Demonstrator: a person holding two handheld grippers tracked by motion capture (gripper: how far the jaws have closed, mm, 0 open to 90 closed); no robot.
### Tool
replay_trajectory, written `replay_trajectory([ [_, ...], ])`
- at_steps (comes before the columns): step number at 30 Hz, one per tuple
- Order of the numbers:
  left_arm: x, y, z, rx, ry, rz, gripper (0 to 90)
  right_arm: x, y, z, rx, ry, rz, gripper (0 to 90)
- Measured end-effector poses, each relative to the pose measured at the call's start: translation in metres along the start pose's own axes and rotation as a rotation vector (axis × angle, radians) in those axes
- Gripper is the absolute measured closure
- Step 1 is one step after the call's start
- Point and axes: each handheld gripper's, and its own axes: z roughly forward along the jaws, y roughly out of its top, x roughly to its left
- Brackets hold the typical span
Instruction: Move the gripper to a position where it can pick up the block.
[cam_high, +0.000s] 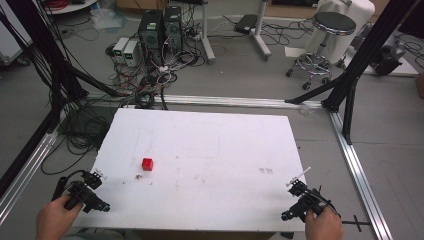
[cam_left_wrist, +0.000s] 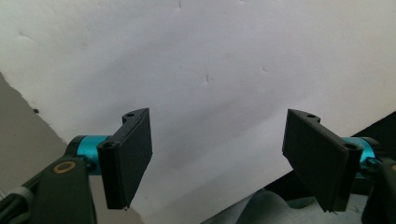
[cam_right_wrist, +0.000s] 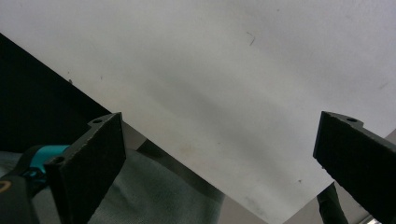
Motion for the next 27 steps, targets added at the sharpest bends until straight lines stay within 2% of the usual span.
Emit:
replay_trajectory([
  [5, 0.003, 0.001, -0.002, 0.004, -0.022, -0.007, 24.4, -0.001, -0.001, 0.000, 0.000, -0.003, 0.002, 1.9],
  [13, 0.005, 0.006, -0.002, 0.021, -0.021, 0.002, 24.5, 0.000, -0.002, 0.001, 0.001, 0.000, 0.002, 1.9],
  [18, 0.004, 0.010, -0.006, 0.027, 0.026, 0.074, 24.3, 0.000, 0.000, 0.002, 0.002, -0.001, -0.004, 1.9],
  [22, 0.005, 0.012, -0.006, 0.054, 0.007, 0.127, 24.2, 0.001, 0.001, 0.003, 0.006, -0.001, -0.003, 1.9],
  [25, 0.007, 0.014, -0.007, 0.057, -0.003, 0.158, 24.3, 0.001, 0.001, 0.003, 0.007, -0.003, -0.004, 1.9],
  [26, 0.007, 0.015, -0.008, 0.050, -0.004, 0.157, 24.3, 0.001, 0.002, 0.003, 0.006, -0.001, -0.005, 1.9],
  [27, 0.009, 0.017, -0.009, 0.053, -0.005, 0.176, 24.3, 0.001, 0.001, 0.004, 0.006, 0.000, -0.005, 1.9],
])
